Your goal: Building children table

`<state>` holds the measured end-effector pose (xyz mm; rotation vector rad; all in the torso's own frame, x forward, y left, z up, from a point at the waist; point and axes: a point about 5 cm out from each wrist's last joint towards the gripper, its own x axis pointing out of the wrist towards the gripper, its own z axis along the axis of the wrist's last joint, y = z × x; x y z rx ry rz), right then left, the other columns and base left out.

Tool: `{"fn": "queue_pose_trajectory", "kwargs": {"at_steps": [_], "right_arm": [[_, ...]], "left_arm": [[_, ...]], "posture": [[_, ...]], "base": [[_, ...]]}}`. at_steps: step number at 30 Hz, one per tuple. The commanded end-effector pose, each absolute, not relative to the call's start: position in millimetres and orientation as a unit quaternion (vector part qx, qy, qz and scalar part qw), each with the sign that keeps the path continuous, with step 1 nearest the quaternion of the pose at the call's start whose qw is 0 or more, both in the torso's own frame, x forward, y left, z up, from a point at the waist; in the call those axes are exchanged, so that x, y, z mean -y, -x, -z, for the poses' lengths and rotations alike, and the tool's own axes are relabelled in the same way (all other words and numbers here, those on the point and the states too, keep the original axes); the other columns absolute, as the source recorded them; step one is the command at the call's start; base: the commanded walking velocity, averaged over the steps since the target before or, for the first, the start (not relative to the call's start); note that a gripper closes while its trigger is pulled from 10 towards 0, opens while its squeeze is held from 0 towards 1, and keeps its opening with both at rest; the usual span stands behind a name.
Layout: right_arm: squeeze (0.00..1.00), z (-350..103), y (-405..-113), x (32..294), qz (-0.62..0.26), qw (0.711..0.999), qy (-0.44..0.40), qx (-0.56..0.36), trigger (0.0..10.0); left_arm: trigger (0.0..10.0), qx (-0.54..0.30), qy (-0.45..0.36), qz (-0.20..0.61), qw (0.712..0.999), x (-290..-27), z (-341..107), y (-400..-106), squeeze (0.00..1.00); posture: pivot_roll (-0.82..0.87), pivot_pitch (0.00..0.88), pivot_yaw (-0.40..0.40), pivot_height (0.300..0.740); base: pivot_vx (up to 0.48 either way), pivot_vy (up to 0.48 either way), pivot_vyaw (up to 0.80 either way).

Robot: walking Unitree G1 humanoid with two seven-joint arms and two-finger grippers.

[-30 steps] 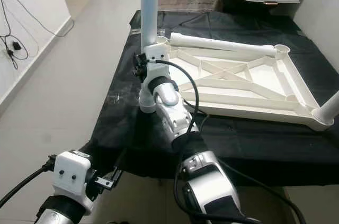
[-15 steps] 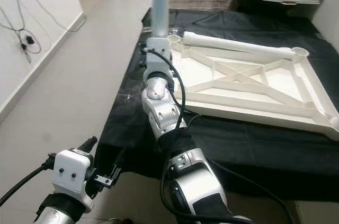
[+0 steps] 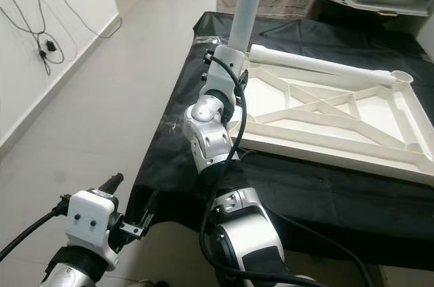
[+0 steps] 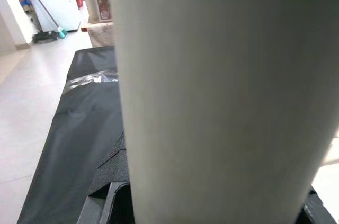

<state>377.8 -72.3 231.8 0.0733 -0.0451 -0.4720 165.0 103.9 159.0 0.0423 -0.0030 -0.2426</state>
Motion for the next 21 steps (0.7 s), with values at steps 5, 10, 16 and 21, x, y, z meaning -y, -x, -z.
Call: {"fn": "queue_pose_trajectory", "kwargs": {"at_steps": [5,10,16,21], "right_arm": [[0.0,-168.3,-376.7,55.4,0.036,0.995,-0.014,-0.09,10.0],[0.0,-151.6,-373.4,41.8,-0.084,0.983,-0.059,-0.151,10.0],[0.0,-140.9,-366.6,31.1,-0.284,0.937,-0.068,-0.191,10.0],[0.0,-152.9,-366.6,27.7,-0.424,0.89,-0.051,-0.158,10.0]], "left_arm": [[10.0,-0.005,-0.028,0.121,0.992,-105.9,-155.3,-165.7,0.0],[10.0,-0.003,-0.028,0.12,0.992,-106.1,-155.6,-165.7,0.0],[10.0,-0.002,-0.028,0.119,0.992,-106.1,-156.6,-166.1,0.0],[10.0,0.001,-0.029,0.117,0.993,-106.9,-159.2,-165.5,0.0]], "posture": [[0.1,0.145,-0.018,0.74],[0.1,0.145,-0.018,0.74],[0.1,0.15,-0.021,0.74],[0.11,0.161,-0.028,0.74]], "base": [[0.0,0.0,0.0],[0.0,0.0,0.0],[0.0,0.0,0.0],[0.0,0.0,0.0]]}}
